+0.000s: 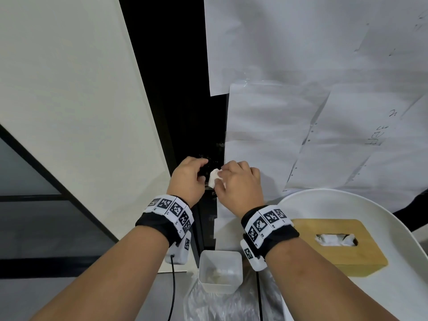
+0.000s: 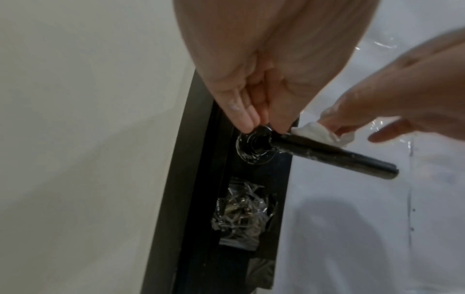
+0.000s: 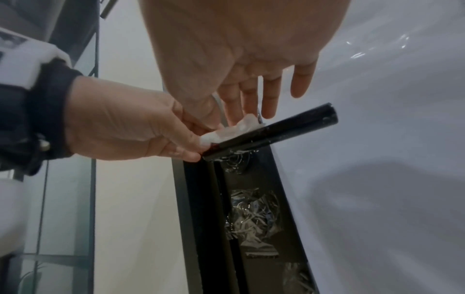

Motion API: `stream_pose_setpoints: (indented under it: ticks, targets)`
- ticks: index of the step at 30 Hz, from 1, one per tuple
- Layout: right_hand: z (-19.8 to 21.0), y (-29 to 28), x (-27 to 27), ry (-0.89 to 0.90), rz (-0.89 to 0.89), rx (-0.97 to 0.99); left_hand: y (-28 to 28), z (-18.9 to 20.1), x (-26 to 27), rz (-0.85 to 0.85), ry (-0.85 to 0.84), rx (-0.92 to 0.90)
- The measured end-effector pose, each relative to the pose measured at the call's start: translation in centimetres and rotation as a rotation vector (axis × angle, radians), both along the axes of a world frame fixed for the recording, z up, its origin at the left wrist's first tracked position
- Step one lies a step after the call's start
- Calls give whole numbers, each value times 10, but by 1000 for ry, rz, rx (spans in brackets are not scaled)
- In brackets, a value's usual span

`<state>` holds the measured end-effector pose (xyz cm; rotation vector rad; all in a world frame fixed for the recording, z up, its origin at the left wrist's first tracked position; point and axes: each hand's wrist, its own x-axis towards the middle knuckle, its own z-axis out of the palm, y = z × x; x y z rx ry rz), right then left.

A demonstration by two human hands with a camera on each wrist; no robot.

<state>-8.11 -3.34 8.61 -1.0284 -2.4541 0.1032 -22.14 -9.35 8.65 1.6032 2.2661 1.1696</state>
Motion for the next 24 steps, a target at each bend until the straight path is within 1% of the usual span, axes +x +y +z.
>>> stream_pose_setpoints:
  ticks: [1, 2, 7, 11, 14, 16, 20, 24]
  targets:
    - [1, -1, -3, -12, 2, 10, -1, -2, -3, 5, 64, -27]
    - [1, -2, -6, -19, 1, 23, -2, -3, -4, 10, 91, -45]
    - [-5, -6, -11, -30, -22, 57, -5, -7, -3, 29, 90, -74]
    - [3, 7, 9, -72, -31, 114, 2, -3, -2, 16, 126, -177]
    - [5, 17, 28, -100, -104, 134, 1, -4, -2, -16, 177, -149]
    - [3, 18, 29, -115, -118, 113, 0, -4, -2, -11, 181, -149]
    - [0, 7, 10, -40, -37, 52, 0, -1, -1, -10, 183, -155]
    - [1, -4, -7, -43, 49, 11, -2, -6, 2, -29, 236, -97]
